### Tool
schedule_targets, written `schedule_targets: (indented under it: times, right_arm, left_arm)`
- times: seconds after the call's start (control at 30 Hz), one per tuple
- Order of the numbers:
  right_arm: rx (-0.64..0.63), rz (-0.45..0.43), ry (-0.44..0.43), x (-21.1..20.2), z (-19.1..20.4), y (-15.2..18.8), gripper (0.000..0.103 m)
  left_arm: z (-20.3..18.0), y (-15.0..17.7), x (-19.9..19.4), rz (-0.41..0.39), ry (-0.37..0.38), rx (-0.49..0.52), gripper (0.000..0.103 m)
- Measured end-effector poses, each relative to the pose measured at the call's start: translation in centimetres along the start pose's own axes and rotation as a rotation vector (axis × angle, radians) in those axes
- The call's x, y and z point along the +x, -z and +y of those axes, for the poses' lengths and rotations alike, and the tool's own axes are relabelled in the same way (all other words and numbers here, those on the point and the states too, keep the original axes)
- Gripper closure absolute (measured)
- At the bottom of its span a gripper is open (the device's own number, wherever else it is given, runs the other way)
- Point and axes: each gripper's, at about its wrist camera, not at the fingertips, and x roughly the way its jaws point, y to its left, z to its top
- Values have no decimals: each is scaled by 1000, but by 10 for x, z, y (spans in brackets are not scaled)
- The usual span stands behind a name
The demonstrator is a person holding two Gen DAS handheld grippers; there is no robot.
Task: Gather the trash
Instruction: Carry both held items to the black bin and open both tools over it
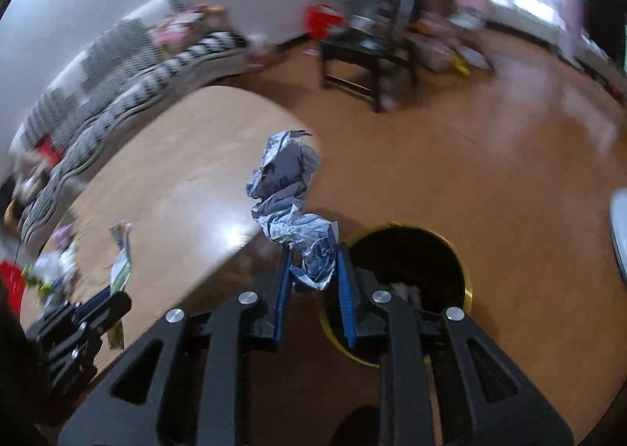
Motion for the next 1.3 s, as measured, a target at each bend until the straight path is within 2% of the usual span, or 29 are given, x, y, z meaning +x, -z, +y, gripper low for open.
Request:
schedule_targets:
  times: [0.07, 0.17, 0.27, 0.37, 0.5, 1.03, 1.1, 1.13, 1.17, 1.23, 1.3]
  right_arm:
    - [42, 25, 61, 5, -23, 2, 81]
    - [103, 55, 93, 13, -53, 7, 81]
    - [142, 91, 121, 21, -73, 11, 81]
    - [181, 118, 123, 28, -89, 14, 81]
    - [176, 134, 128, 36, -88, 14, 81]
    - [171, 148, 141, 46, -88, 11, 80]
    - [178, 148, 146, 46, -90, 11, 72]
    - [185, 146, 144, 46, -91, 11, 61]
    - [193, 142, 144, 45, -93, 11, 52]
    - [195, 132, 145, 42, -93, 11, 51]
    - [195, 128, 142, 42, -93, 10, 48]
  left_arm:
    - [-18, -2, 17, 14, 45, 9, 88]
    - [-45, 0, 43, 57, 98, 28, 88]
    - [-64, 6, 74, 131, 146, 45, 88]
    - [-72, 16, 104, 202, 163, 45, 88]
    - [-74, 24, 133, 268, 177, 31, 88]
    - [-86, 20, 158, 294, 196, 15, 87]
    - [-84, 19, 158, 297, 195, 11, 85]
    - [-83, 20, 158, 301, 196, 10, 76]
    - [-83, 20, 159, 304, 198, 9, 62]
    - [-84, 20, 157, 289, 195, 6, 47]
    - [-84, 19, 154, 280, 194, 10, 42]
